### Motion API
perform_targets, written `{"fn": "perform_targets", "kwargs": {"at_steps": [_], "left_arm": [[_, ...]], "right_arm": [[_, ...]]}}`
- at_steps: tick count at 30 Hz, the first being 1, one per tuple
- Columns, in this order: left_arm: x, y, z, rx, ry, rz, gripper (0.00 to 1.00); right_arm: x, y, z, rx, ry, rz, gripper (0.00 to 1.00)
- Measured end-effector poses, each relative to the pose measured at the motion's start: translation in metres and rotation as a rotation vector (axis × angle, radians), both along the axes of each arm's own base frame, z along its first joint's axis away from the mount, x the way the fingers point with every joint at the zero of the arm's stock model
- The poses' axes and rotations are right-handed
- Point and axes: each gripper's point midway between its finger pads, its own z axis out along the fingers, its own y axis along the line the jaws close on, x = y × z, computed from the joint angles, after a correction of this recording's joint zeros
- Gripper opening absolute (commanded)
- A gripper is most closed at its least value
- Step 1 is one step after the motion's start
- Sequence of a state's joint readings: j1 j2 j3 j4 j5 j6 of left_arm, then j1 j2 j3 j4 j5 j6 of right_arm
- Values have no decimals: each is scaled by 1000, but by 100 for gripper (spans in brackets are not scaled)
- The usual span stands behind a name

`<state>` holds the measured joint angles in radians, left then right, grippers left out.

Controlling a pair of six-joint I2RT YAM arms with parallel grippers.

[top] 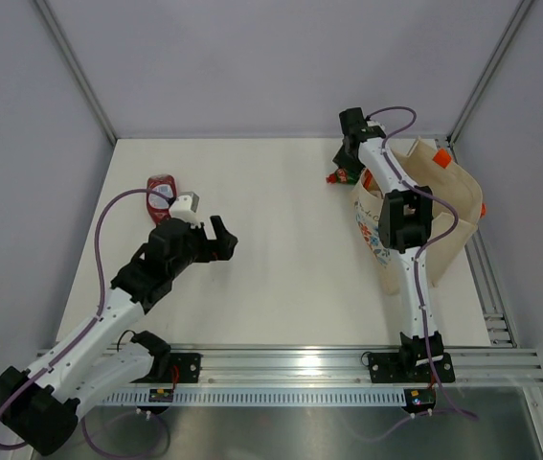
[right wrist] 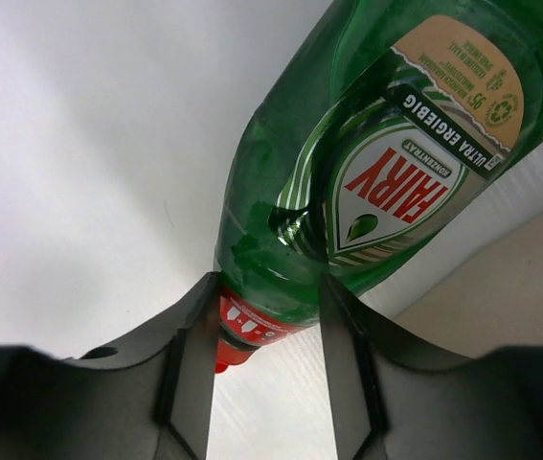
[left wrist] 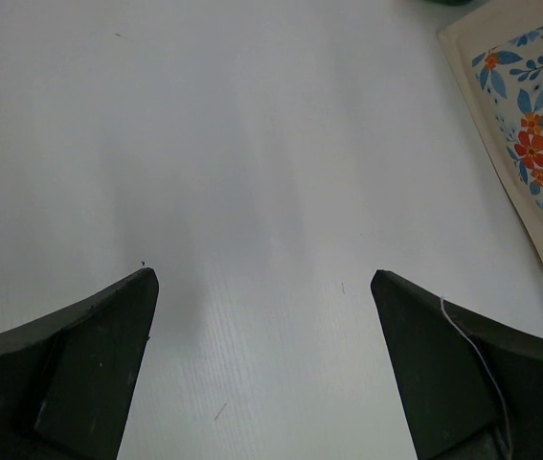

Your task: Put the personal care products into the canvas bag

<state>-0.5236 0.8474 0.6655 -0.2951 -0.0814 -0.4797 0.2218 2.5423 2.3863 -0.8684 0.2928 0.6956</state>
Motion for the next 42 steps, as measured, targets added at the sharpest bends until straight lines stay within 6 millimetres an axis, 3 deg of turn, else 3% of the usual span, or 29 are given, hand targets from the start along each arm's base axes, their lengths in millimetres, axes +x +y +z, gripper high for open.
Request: {"fn": "perform_targets", "kwargs": {"at_steps": [14, 19, 27, 33, 38, 41, 42], "left_arm": [[-7, 4, 11, -20, -28, 3, 99], [-13, 8, 23, -38, -62, 6, 99], [-21, 15, 31, -46, -84, 14, 99], [-26, 17, 36, -64, -105, 16, 99], [-29, 11, 18, -91, -98, -15, 99], [-31, 0, 3, -115, -77, -62, 99], [-31, -4, -1, -125, -69, -81, 99]], "right_arm": [[-21, 40, 3, 118, 26, 96, 33], [-45, 72, 2, 140, 57, 168, 33], [-101, 134, 0, 149, 116, 339, 32], [-162, 178, -1, 165, 174, 512, 32], [-224, 216, 2, 209, 249, 690, 32], [-240, 224, 4, 199, 268, 763, 39], [-241, 222, 6, 182, 263, 780, 48]]}}
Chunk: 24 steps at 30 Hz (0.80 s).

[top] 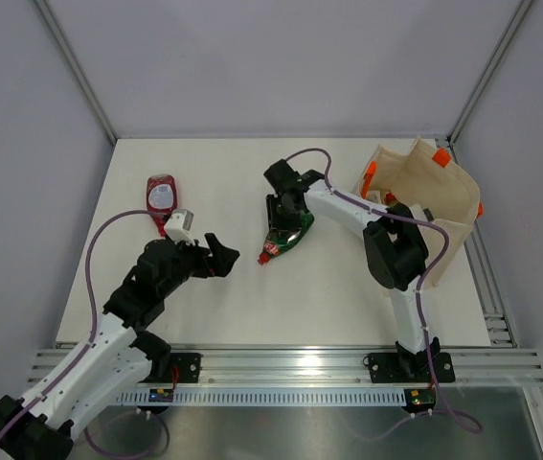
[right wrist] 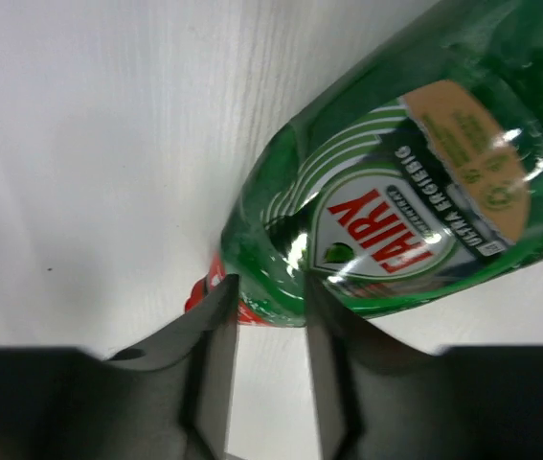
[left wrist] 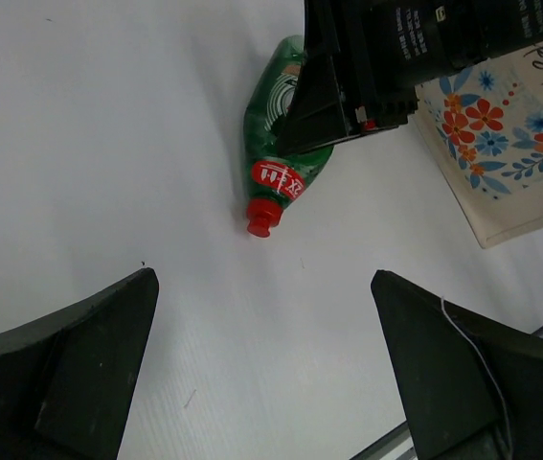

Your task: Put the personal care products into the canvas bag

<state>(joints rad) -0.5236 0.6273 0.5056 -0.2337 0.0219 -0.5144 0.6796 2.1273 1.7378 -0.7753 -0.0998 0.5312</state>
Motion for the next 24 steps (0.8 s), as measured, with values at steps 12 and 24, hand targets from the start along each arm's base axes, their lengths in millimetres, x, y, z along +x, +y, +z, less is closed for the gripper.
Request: {"fn": "perform_targets", "kwargs": {"at_steps": [12, 24], "left_arm": [[25, -52, -34, 12, 144, -178, 99], [117, -137, -89, 259, 324, -349, 99]], "right_arm": [[64, -62, 193, -9, -627, 142, 100], [-16, -120, 348, 260, -1017, 587, 99]]}}
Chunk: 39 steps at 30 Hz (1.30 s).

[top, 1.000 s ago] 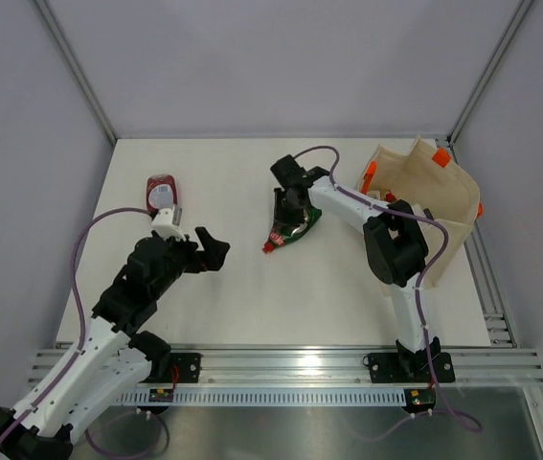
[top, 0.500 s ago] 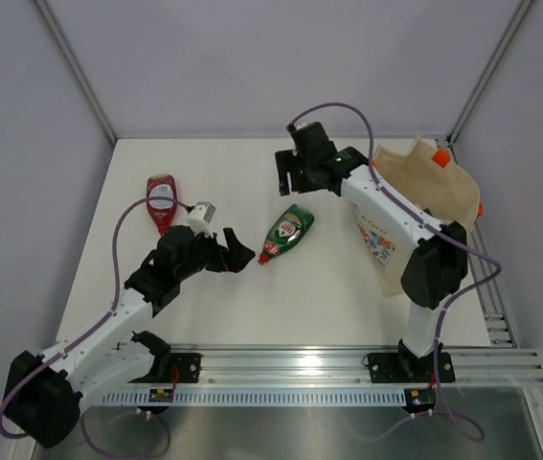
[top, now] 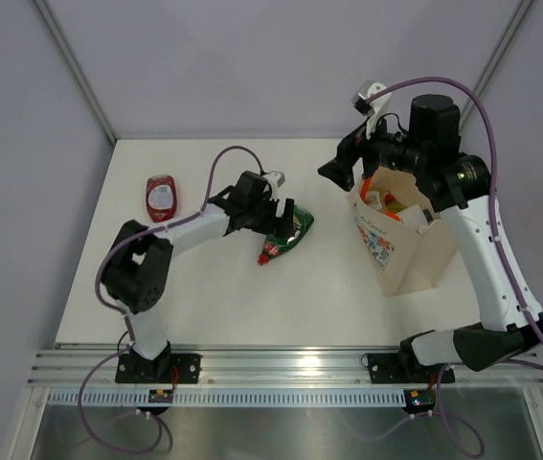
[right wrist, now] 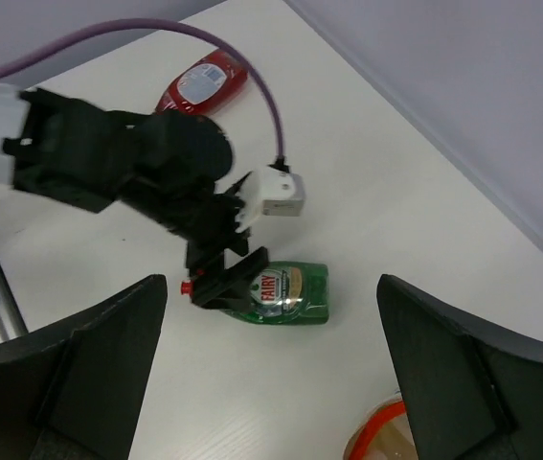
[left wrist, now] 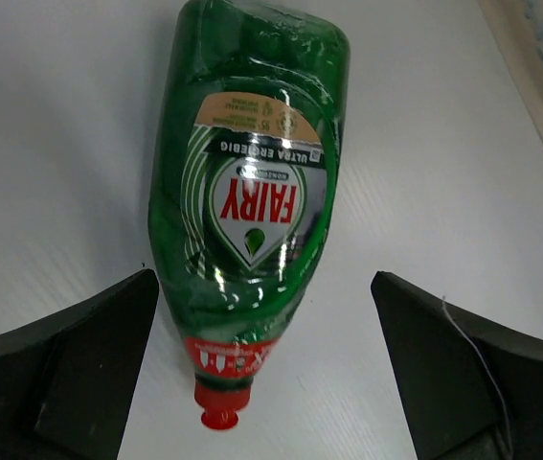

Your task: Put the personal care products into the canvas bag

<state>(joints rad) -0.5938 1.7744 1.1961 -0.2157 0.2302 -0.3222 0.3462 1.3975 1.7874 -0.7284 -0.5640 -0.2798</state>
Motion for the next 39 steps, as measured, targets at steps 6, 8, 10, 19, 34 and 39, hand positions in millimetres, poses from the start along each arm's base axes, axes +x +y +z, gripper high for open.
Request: {"fn": "perform_targets", "kwargs": {"at_steps": [6, 8, 10, 19, 34, 39], "left_arm": [[18, -7, -49, 119, 97, -40, 98], [17, -6, -56, 144, 120, -48, 95], [19, -10, -55, 156, 123, -65, 92], [13, -44, -58, 287, 71, -111, 39], [-8, -43, -65, 467, -7, -47, 0], [-21, -26, -64, 621, -116, -1, 3]], "right_arm": [[-34, -15, -6, 37, 17, 71, 100], [-41, -19, -8, 46, 25, 78, 100], [-48, -22, -8, 61, 32, 87, 99], [-64, -38, 13, 118, -6, 78, 100], [-73, -46, -9, 197, 84, 76, 99], [-72, -47, -7, 206, 76, 76, 99]]}}
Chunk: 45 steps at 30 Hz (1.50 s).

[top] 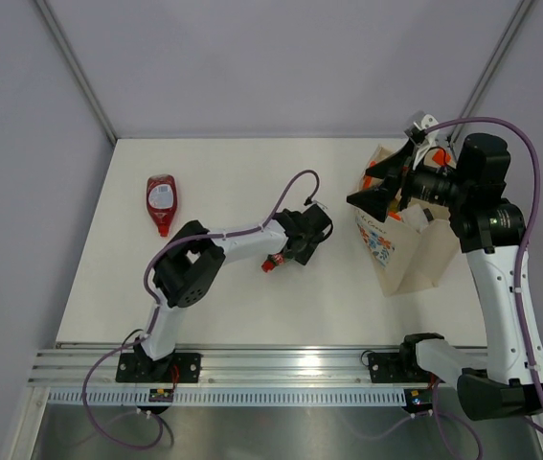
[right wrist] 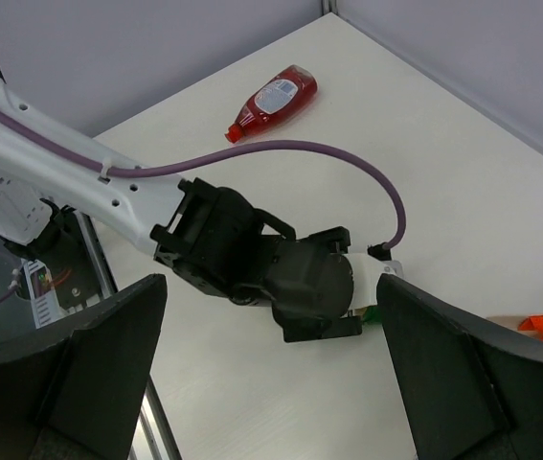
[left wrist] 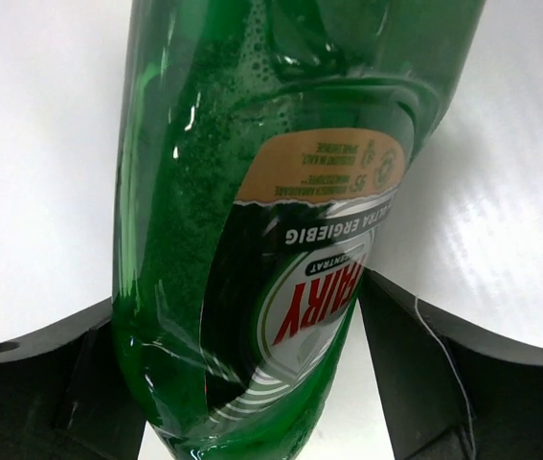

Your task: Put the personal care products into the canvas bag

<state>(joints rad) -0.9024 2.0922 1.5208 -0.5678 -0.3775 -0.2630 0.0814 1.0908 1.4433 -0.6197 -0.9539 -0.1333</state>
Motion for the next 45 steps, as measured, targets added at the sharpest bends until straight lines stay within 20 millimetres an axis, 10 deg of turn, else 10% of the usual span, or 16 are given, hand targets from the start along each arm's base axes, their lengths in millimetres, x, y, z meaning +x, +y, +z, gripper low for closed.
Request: {"fn": "perform_targets", "kwargs": {"at_steps": [6, 19, 22, 24, 28, 35, 45], "left_arm": [[-7, 24, 1, 103, -60, 27, 53], [-4, 15, -7, -88, 79, 45, 76], [-2, 12, -11, -175, 145, 53, 61], [0, 10, -10, -217, 169, 55, 16], [1, -1, -6, -322, 215, 25, 0], [-5, 0, -1, -532, 318, -24, 0], [-53, 20, 7, -887, 587, -36, 0]], "right_arm": [[0, -3, -6, 9, 13, -13, 100], [-5, -8, -7, 27, 7, -35, 99], [-7, -9, -8, 30, 9, -38, 99], [-6, -10, -8, 31, 8, -41, 99], [-5, -11, -9, 36, 8, -47, 99], [-17, -4, -19, 48, 54, 39, 99], [-16, 9, -91, -53, 312, 176, 98]]}}
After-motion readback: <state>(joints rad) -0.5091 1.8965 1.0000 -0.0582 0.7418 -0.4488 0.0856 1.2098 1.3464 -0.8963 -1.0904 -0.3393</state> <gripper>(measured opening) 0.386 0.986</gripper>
